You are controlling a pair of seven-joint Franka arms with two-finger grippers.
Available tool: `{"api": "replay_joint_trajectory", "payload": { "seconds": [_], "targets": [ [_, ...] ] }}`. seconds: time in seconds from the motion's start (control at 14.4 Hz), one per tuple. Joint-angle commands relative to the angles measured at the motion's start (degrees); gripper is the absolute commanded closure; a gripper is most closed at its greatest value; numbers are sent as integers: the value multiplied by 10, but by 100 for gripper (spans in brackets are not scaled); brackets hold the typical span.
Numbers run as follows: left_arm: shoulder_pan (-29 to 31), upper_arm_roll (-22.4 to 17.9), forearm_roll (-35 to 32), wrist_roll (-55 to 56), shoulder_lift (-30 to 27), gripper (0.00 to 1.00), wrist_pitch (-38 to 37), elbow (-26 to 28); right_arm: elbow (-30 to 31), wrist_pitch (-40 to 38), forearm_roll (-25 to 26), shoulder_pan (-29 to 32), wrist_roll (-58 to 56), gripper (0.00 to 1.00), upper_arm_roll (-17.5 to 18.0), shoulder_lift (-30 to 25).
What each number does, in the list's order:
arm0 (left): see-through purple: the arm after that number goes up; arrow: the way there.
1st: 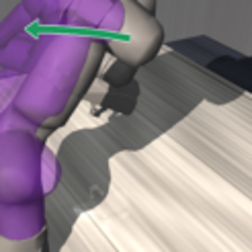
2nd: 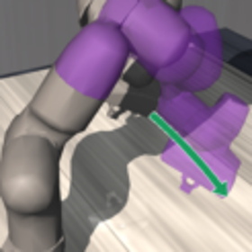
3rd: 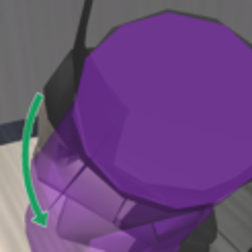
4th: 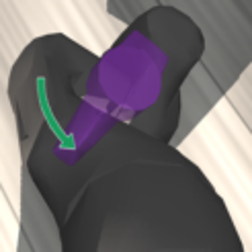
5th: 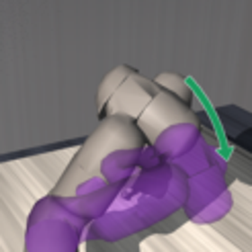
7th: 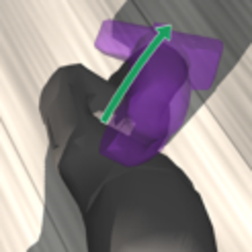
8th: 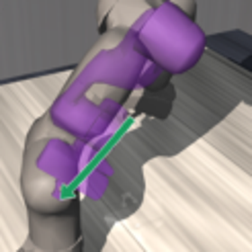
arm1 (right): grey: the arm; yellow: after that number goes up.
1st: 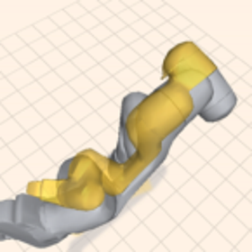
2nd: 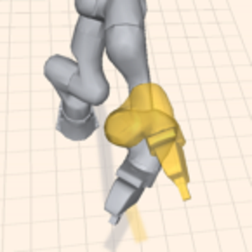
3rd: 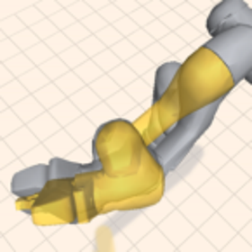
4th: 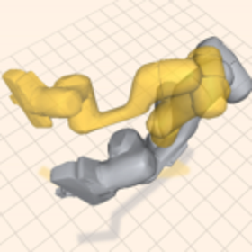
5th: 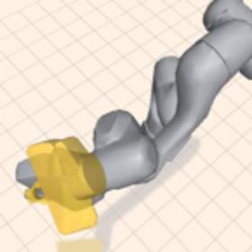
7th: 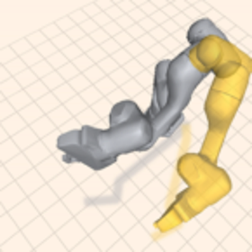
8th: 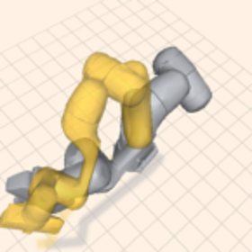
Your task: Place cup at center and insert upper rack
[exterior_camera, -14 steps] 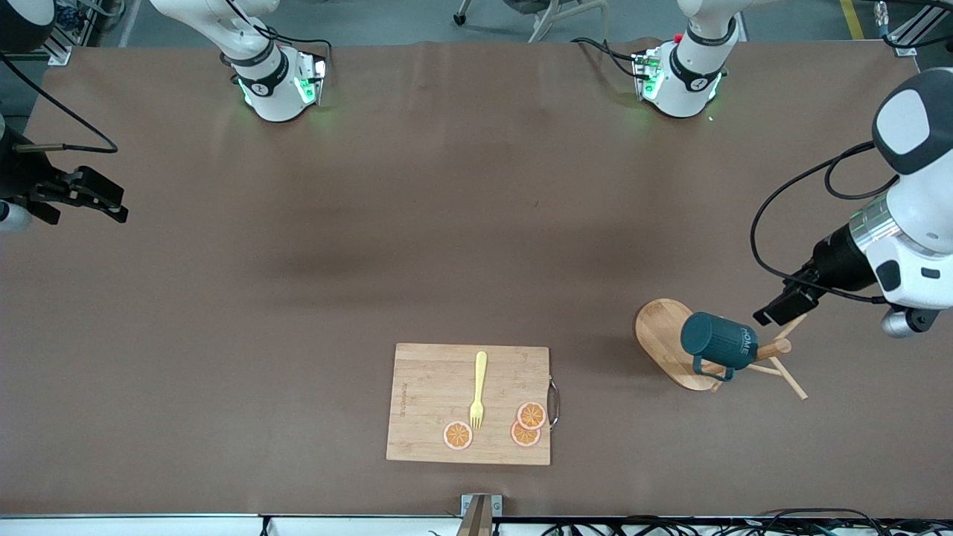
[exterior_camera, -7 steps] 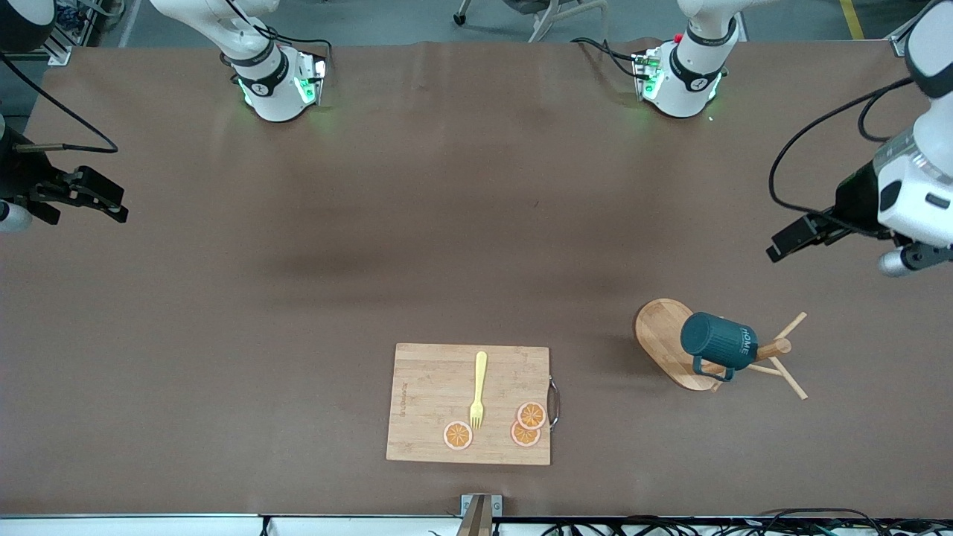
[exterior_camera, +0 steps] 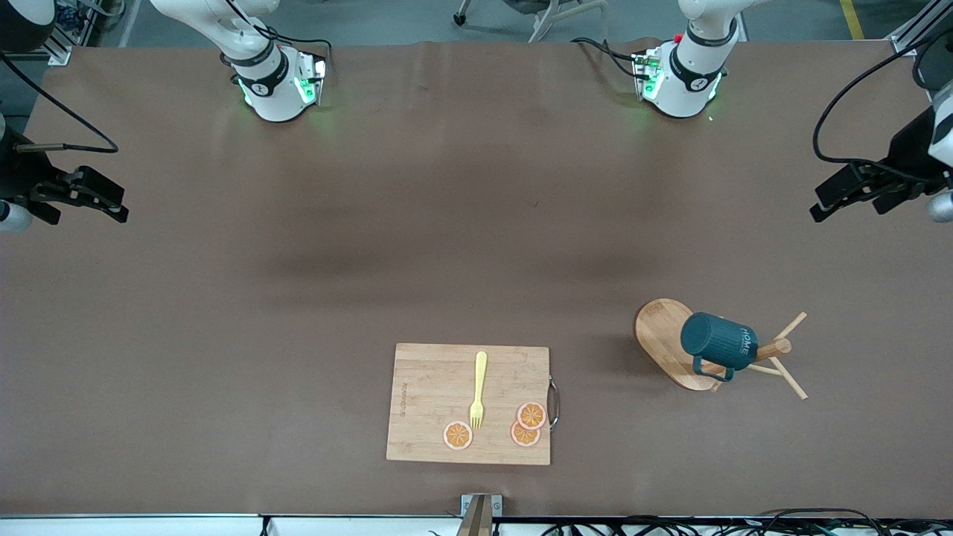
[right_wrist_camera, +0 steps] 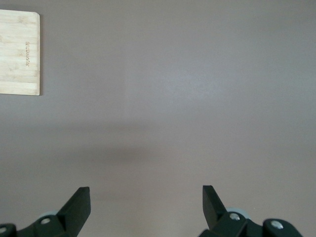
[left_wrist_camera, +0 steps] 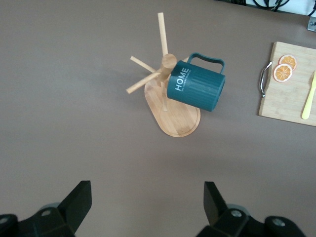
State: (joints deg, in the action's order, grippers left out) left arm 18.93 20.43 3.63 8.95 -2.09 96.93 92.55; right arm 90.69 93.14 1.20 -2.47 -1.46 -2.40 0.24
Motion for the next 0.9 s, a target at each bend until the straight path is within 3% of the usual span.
{"api": "replay_joint_trajectory", "payload": {
  "seconds": [0.0, 0.48, 0.83],
  "targets": [
    [8, 2, 1, -12, -5, 0, -4, -13, 15, 2, 6, -3, 0, 0, 1, -16],
    [8, 2, 4, -1, 23, 0, -2, -55, 15, 2, 6, -2, 0, 0, 0, -16],
    [8, 2, 1, 0, 24, 0, -9, -55, 15, 1, 6, 1, 1, 0, 0, -16]
  ]
}}
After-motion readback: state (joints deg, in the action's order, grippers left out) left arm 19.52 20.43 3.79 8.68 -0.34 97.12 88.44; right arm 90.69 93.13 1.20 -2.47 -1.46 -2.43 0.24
